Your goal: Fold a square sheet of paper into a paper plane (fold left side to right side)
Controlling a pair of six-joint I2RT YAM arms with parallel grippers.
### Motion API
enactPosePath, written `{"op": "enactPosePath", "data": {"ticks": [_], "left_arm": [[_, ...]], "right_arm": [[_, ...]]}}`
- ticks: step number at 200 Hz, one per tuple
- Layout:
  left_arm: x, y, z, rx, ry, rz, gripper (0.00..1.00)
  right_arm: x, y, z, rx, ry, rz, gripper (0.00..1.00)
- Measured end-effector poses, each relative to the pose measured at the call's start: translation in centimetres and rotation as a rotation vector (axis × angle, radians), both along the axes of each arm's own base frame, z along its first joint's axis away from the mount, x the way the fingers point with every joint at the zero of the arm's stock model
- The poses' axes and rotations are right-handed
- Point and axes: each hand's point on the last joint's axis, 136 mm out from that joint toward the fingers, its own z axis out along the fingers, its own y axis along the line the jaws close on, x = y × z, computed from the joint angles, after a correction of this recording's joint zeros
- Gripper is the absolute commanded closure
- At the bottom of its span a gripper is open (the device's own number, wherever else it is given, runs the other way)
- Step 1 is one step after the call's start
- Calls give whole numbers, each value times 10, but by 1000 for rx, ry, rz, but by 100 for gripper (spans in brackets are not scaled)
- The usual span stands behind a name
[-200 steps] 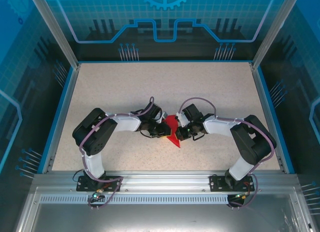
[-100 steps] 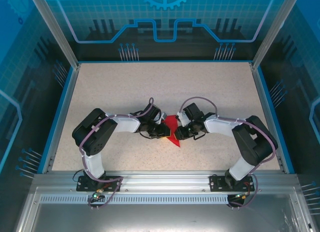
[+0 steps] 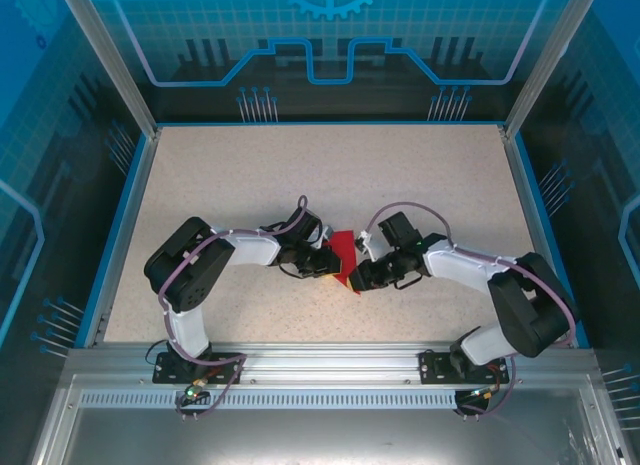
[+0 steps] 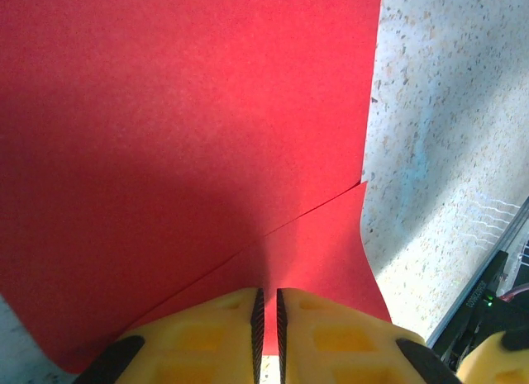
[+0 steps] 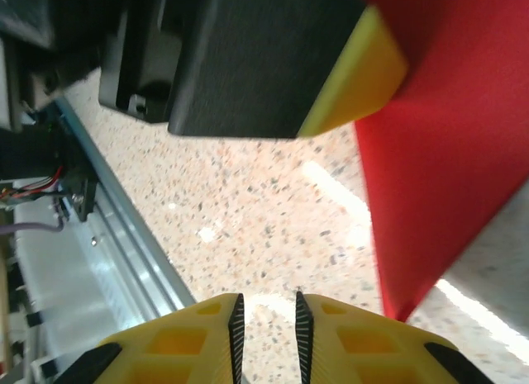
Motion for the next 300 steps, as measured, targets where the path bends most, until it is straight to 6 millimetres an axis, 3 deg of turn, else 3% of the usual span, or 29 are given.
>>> {"op": "enactPosePath", "data": {"ticks": [62, 191, 231, 263, 300], "left_arm": [[0, 0, 0, -3, -7, 1, 84], [0, 0, 0, -2, -7, 1, 84], [0, 0, 0, -2, -7, 1, 84], [0, 0, 0, -2, -8, 2, 84], [0, 0, 0, -1, -7, 2, 84]], "right_arm": [[-6, 2, -23, -32, 80, 3, 76], [-10, -6, -45, -88, 140, -39, 81], [-16, -10, -24, -70, 114, -46, 89], [-6, -4, -3, -41, 76, -54, 93], [6, 0, -12, -76, 90, -69, 94]]}}
